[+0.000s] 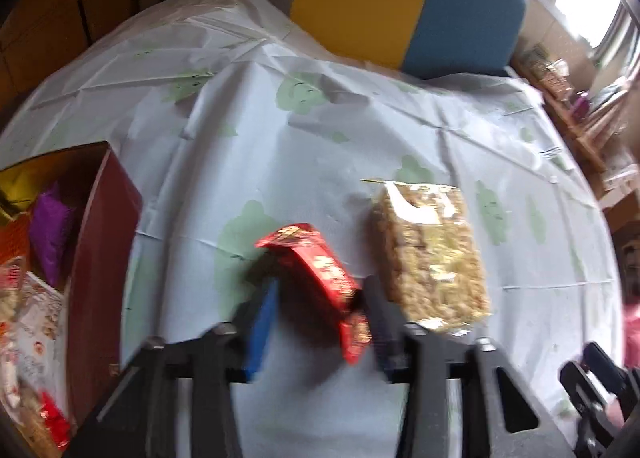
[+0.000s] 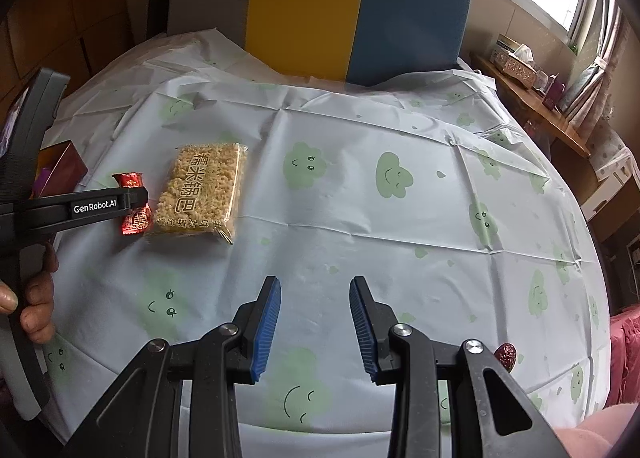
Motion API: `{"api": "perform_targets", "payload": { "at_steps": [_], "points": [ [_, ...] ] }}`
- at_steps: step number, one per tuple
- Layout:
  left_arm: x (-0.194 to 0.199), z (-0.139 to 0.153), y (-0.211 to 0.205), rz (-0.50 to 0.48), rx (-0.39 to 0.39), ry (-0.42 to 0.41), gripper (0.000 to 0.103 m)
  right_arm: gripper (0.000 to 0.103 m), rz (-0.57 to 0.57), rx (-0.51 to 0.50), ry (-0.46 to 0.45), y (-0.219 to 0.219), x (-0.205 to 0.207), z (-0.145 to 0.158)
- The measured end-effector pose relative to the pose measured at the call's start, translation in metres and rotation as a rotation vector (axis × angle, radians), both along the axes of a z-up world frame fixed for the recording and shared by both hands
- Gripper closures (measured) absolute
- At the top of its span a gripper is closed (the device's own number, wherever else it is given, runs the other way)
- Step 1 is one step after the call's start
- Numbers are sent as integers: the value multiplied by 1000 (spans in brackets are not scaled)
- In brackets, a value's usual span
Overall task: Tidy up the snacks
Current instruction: 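Grasp the red wrapped candy with the left gripper and lift it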
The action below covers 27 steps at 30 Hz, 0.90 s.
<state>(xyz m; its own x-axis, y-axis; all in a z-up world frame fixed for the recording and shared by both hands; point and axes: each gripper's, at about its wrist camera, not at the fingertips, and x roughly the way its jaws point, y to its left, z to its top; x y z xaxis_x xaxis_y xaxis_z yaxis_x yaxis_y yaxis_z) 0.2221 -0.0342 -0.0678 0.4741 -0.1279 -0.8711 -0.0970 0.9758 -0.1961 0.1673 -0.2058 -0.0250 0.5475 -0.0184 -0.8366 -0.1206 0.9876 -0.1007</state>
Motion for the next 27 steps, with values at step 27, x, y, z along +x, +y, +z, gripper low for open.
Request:
{"api": "perform_targets", "payload": {
  "at_steps": [27],
  "points": [
    [-91,6,-15,-218,63,-15,62,67,-23,-29,-14,-3,-2,1]
  ]
}}
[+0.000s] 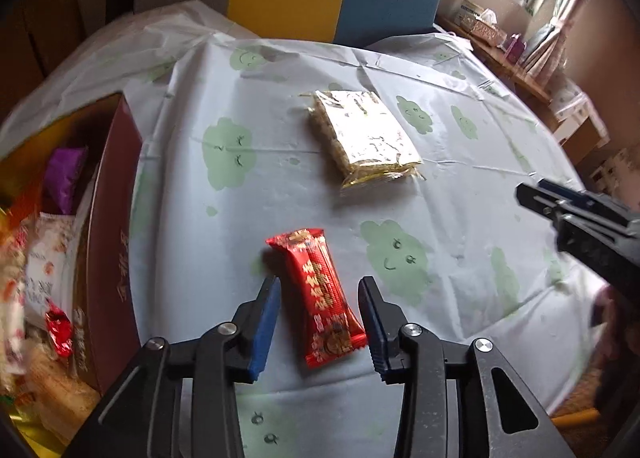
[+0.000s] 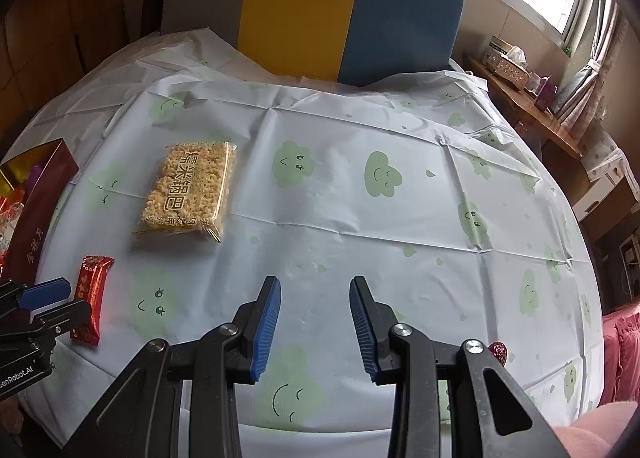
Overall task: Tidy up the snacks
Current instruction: 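Grasp the red wrapped candy with the left gripper and lift it, then hold the red candy with the left gripper while the right gripper grasps the puffed-rice bag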
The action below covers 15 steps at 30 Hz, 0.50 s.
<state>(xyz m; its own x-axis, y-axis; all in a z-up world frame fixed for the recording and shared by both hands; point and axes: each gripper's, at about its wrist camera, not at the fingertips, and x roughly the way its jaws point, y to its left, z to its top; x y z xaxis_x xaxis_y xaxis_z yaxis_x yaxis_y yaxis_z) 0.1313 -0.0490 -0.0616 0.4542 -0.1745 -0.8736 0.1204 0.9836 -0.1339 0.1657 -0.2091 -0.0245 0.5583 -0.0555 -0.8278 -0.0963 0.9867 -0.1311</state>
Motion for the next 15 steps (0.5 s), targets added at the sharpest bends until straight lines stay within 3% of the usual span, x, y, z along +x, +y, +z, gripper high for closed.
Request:
{"api": "perform_targets", "payload": {
  "at_steps": [2,4,10,15],
  "points": [
    [1,-7,-7,-2,62,-15,63,67,-6,7,-4,-2,0,2],
    [-3,-14,-9,1,100,-29,77,67,-12,11,-4,-3,1,2],
    [-27,-20,-5,-32,154,-153,79,67,-11,0,11,-2,3,-2],
    [-31,-22,-4,-44,160,-186,78,67,-8,-1,38,-1,4,-9]
  ]
}}
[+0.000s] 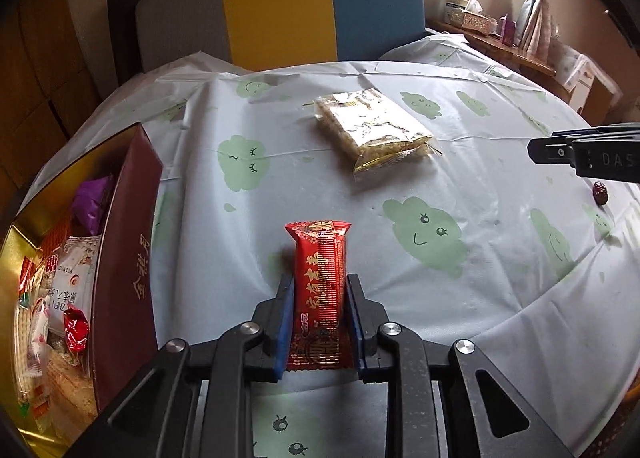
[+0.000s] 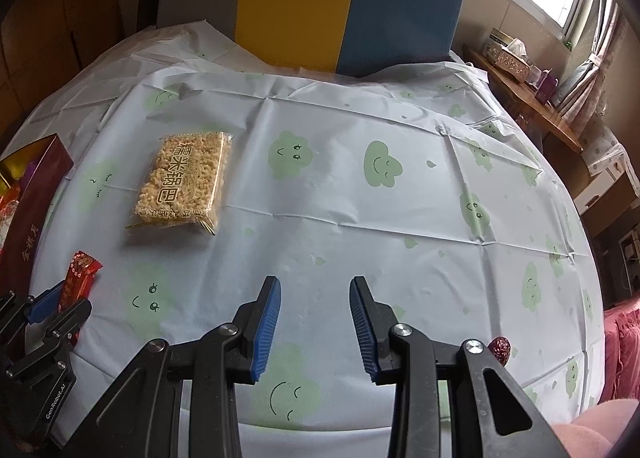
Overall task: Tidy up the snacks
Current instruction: 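Hold the red candy with the left gripper while the right gripper grasps the puffed-rice bag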
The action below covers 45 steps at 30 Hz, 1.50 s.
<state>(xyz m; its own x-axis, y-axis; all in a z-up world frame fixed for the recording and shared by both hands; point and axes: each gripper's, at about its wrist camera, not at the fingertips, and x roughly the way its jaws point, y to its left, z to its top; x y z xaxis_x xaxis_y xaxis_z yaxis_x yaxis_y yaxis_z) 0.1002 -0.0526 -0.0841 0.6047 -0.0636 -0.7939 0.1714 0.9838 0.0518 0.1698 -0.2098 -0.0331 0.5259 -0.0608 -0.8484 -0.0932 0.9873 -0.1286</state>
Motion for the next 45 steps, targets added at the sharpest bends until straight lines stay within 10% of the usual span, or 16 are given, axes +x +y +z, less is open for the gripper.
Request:
{"api": "perform_targets", "payload": {
  "at_steps": [15,19,21,31,45],
  "points": [
    [-12,-5,5,-17,-36,-94,79,60,62,195,104,27,9,-7],
    [-13,-5,5,-16,-42,-102,79,27,98,222,103,53,35,-4],
    [-13,-5,6,-15,-47,-102,79,26,107,235,99,63,53,-4],
    [-14,-6,6,-13,-56,-110,79,24,155,78,181,109,113,-34],
    [-16,-6,6,-13,-51,-117,79,28,188,61,277,51,26,-35]
  ]
}}
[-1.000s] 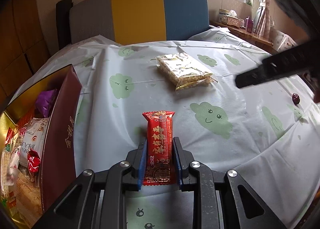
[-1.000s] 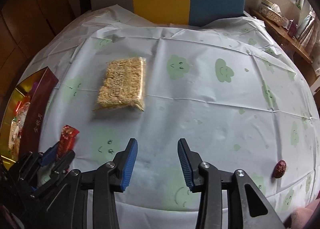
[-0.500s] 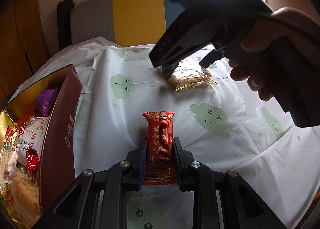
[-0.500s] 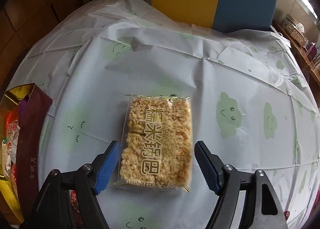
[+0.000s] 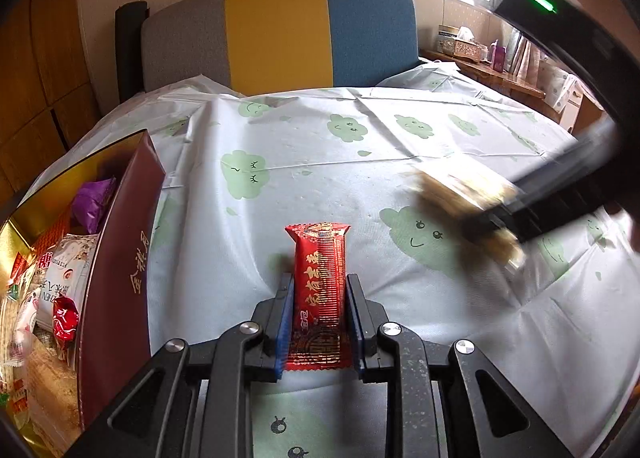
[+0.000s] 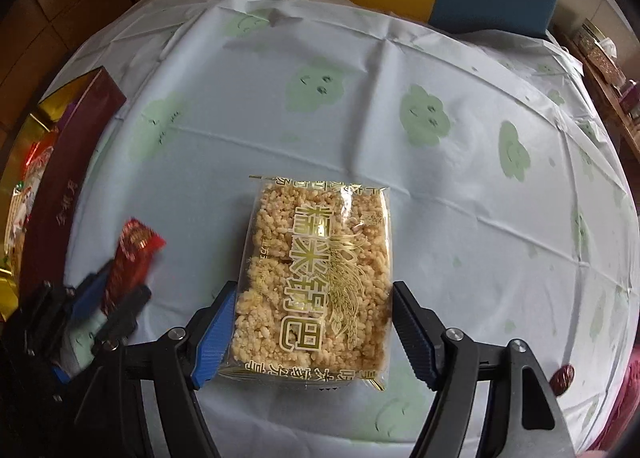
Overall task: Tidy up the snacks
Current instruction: 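Hold the red candy with the left gripper while the right gripper grasps the puffed-rice bag, then lower the red candy into the tray and open the left gripper while the right gripper holds the bag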
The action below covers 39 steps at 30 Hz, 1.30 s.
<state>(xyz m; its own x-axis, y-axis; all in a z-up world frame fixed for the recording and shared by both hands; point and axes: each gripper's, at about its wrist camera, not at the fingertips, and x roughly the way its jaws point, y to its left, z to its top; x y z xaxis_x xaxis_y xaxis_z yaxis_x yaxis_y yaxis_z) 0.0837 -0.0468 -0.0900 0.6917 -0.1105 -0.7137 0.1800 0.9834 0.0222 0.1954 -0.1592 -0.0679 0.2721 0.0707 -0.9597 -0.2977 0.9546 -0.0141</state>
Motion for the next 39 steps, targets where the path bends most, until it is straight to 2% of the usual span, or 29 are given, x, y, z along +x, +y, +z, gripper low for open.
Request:
{"api": "perform_targets", "payload": {
  "at_steps": [7,12,21,27,33,39],
  "points": [
    [0,1,-3,2,27,-3,78,27,-73,-16,-22,-32,-29,-10],
    [1,1,-4,4,31,1,78,25,-91,-4,-8,-23,-27,-14],
    [1,2,-6,11,48,10,78,23,-113,40,14,-32,-16,-15],
    [0,4,-7,20,59,32,79,23,-110,31,13,-33,-5,-15],
    [-2,8,-4,20,38,68,80,23,-112,29,12,-28,-8,-22],
    [-14,16,-2,-12,-16,97,80,20,-124,55,21,-32,-8,-22]
  ]
}}
